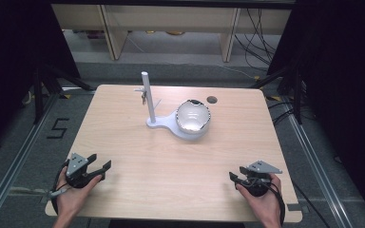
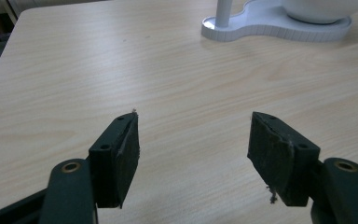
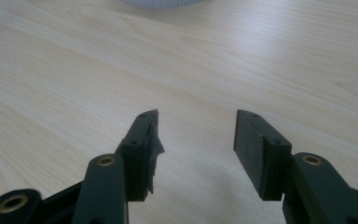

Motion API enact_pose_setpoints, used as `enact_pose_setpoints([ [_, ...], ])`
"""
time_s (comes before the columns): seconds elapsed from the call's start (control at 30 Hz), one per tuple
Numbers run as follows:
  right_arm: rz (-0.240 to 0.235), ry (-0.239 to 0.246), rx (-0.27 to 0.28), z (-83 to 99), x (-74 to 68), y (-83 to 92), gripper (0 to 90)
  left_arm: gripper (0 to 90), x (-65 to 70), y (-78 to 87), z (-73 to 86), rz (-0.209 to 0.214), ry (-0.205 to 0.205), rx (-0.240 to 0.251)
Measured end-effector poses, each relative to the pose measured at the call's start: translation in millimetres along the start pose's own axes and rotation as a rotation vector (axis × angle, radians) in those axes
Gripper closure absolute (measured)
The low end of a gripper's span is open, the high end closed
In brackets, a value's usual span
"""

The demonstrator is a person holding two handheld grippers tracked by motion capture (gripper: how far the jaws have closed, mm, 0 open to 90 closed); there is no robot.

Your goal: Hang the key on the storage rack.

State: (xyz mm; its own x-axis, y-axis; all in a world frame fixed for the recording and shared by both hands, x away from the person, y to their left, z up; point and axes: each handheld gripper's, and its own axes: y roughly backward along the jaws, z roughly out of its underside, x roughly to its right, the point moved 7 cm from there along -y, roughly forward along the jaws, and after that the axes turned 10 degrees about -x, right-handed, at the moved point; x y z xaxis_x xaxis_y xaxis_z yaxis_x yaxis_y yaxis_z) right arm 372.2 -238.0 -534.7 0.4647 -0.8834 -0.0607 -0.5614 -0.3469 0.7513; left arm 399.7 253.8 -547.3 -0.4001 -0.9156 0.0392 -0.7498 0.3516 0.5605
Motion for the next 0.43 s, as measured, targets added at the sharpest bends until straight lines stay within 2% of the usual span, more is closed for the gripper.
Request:
enact_pose_setpoints([
  [0.07, -0.014, -0.017, -0.009, 1.3, -2.1, -1.0, 50.9, 33.2, -2.7, 0.2, 3.6, -0.016, 0.002, -0.004],
  [0.17, 0.001, -0.006, -0.004, 1.9, -0.7, -0.5, 50.9, 33.1, -3.9, -0.1, 5.8, -0.023, 0.015, 0.01],
  [0.2, -0.007, -0.019, -0.01, 2.6, -1.9, -0.4, 50.9, 33.1, -4.2, 0.2, 5.5, -0.023, 0.01, 0.016],
  [0.27, 0.011, -0.01, -0.005, 2.9, 0.2, -0.6, 50.9, 33.0, -3.9, 0.9, 5.3, -0.027, 0.014, 0.024],
  [0.3, -0.01, -0.018, 0.009, 2.4, -1.3, -1.2, 50.9, 32.8, -4.1, 1.1, 5.3, -0.03, 0.011, 0.028],
  [0.33, -0.025, -0.015, -0.002, 3.1, -2.0, -0.7, 50.9, 32.6, -4.0, 1.7, 5.4, -0.036, 0.012, 0.029],
  [0.43, -0.026, -0.009, 0.008, 3.1, -1.7, -0.8, 50.0, 32.4, -2.8, 2.1, 5.7, -0.032, 0.012, 0.03],
])
